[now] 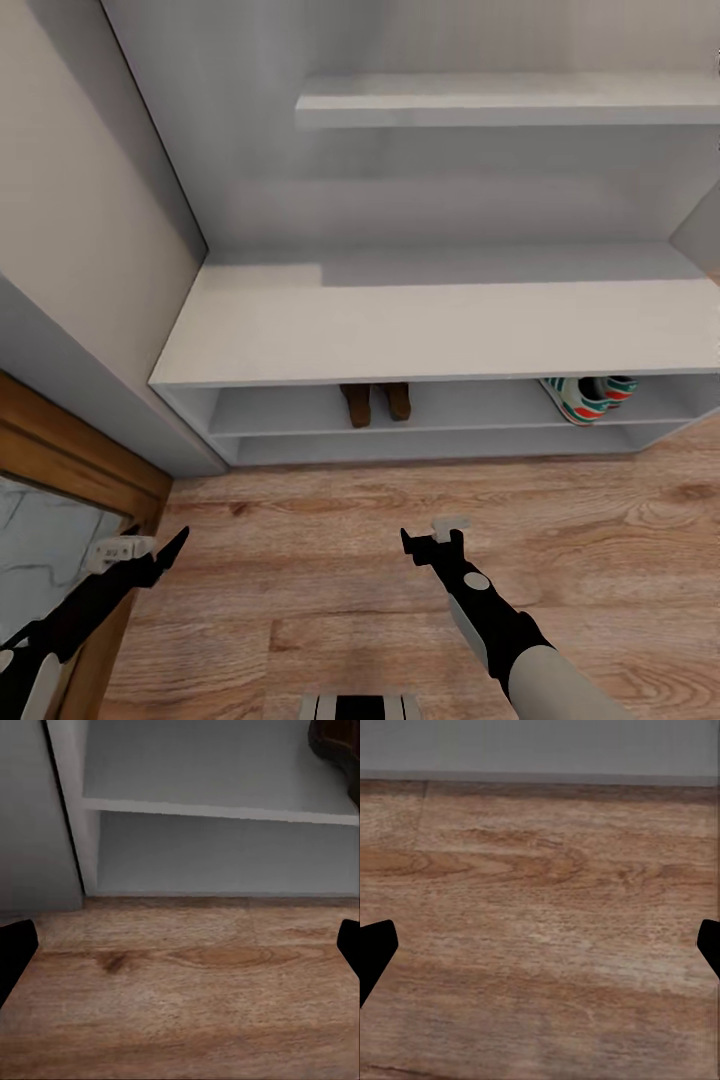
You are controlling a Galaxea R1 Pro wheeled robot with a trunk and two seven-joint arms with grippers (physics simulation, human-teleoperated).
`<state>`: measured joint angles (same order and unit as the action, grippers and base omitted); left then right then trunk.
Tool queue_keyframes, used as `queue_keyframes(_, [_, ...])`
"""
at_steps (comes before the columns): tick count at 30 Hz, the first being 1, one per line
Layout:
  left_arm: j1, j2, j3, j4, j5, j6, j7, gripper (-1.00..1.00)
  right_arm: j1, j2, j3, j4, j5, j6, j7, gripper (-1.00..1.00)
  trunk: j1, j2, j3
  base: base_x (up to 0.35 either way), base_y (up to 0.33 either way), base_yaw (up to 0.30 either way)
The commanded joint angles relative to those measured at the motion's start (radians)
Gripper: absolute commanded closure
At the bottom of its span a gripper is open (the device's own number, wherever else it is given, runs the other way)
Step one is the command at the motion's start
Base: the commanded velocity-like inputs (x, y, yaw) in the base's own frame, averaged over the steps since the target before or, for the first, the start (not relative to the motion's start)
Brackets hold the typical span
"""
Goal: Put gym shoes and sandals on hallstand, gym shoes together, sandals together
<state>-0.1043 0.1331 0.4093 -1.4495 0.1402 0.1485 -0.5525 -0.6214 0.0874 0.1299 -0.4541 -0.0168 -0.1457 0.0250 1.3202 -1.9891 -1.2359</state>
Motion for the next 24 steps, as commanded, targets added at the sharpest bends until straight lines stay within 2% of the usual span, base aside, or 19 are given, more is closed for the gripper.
queue_keyframes(1, [0.0,0.0,-0.001,0.016,0.0,0.0,0.037,-1.0,0.0,0.0,0.0,0.0,0.0,0.0,0.0,-1.0,-0.004,0.007,0.003,0.0,0.0,0.0])
queue_keyframes(5, [-0.002,0.0,-0.002,0.054,0.0,0.0,0.093,-1.0,0.0,0.0,-0.002,-0.001,0.0,0.0,-0.001,-1.0,-0.019,0.035,0.016,0.0,0.0,0.0])
queue_keyframes(16, [-0.007,0.0,-0.003,0.134,-0.004,0.0,0.129,-1.0,0.0,0.0,-0.01,-0.001,-0.003,0.0,-0.002,-1.0,-0.061,0.112,0.05,0.0,0.0,0.0])
queue_keyframes(24, [-0.008,0.002,-0.012,0.178,-0.008,0.0,0.229,-1.0,0.0,0.0,-0.011,0.0,-0.003,-0.001,-0.002,-1.0,-0.092,0.168,0.075,0.0,0.0,0.0])
